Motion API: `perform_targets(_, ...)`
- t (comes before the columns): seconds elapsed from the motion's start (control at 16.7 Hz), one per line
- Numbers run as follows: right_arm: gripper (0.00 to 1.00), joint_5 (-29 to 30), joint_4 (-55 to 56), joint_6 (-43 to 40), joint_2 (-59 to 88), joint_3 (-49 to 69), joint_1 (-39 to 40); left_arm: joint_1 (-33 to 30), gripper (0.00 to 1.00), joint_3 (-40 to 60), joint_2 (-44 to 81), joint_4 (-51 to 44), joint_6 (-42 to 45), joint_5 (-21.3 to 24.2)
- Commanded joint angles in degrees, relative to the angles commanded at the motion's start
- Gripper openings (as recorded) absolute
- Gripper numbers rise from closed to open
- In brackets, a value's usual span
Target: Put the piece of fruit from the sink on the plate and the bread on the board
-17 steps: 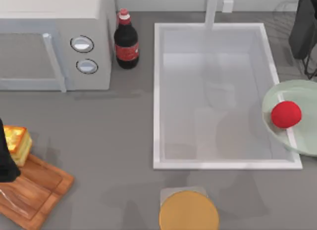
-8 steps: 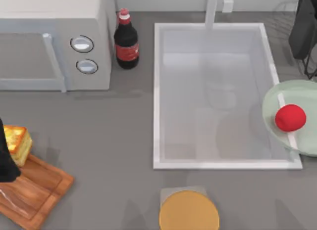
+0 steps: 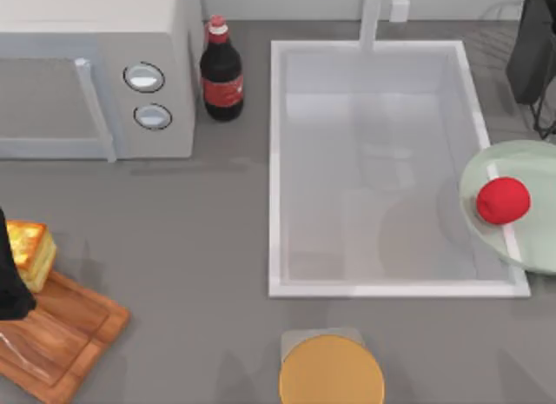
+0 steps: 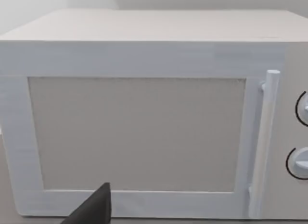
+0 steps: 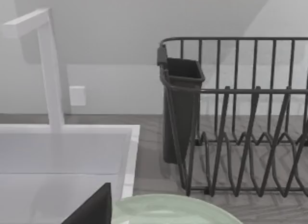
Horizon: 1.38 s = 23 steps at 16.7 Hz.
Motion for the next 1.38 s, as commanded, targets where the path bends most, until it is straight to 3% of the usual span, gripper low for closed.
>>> perform_targets(0.24,1.0,0.0,0.0,0.0,0.0,0.0,0.0,-0.01,1.0,1.72,1.84,-1.5,0.17,-0.02)
perform_targets(0.48,1.0,0.0,0.0,0.0,0.0,0.0,0.0,-0.07,1.0,10.89,12.8,-9.42,1.09,-0.11)
perform_targets(1.38,1.0,0.0,0.0,0.0,0.0,0.0,0.0,-0.43,1.0,64.88,90.29,-56.35,6.48,-0.65)
